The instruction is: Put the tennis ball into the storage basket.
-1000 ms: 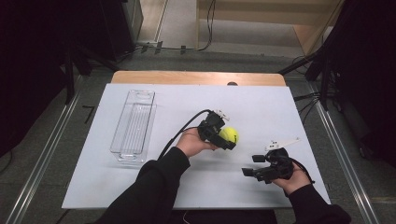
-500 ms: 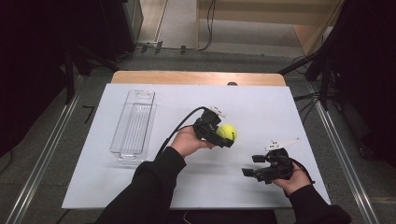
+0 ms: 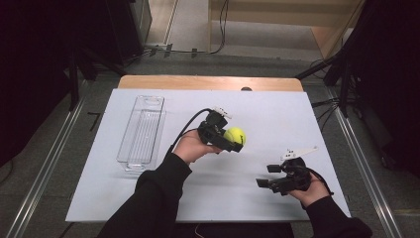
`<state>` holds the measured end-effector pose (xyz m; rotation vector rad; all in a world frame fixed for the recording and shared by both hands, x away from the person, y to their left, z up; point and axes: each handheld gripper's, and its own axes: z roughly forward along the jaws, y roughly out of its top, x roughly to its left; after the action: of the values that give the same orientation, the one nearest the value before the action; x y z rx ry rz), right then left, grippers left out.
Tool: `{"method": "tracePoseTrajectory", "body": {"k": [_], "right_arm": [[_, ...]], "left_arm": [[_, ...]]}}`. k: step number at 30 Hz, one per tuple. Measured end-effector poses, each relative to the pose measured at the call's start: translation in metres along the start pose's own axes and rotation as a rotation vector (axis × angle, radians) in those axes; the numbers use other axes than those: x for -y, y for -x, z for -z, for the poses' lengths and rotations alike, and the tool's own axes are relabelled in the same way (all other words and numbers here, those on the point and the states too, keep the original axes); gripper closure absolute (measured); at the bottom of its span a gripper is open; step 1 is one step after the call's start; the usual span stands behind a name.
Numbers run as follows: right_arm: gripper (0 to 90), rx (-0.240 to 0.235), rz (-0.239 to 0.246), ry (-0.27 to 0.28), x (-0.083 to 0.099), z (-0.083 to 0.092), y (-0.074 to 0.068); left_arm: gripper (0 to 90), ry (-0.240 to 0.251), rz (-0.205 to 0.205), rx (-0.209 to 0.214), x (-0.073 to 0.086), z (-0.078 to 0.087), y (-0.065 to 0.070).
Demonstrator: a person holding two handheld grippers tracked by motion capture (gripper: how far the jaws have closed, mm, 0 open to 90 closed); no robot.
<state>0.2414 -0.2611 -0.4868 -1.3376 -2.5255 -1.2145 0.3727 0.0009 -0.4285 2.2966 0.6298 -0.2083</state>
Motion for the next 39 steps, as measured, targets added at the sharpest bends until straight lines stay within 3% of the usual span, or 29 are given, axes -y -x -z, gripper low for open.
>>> {"method": "tracePoseTrajectory", "body": {"k": [17, 39], "right_arm": [[18.4, 0.005, 0.006, -0.005, 0.0, -0.001, -0.001], [18.4, 0.002, 0.008, -0.004, 0.0, 0.0, -0.002]], "left_arm": [[26.2, 0.011, 0.018, 0.001, -0.003, 0.024, 0.0], [26.2, 0.023, 0.025, -0.038, 0.0, 0.047, -0.007]]}}
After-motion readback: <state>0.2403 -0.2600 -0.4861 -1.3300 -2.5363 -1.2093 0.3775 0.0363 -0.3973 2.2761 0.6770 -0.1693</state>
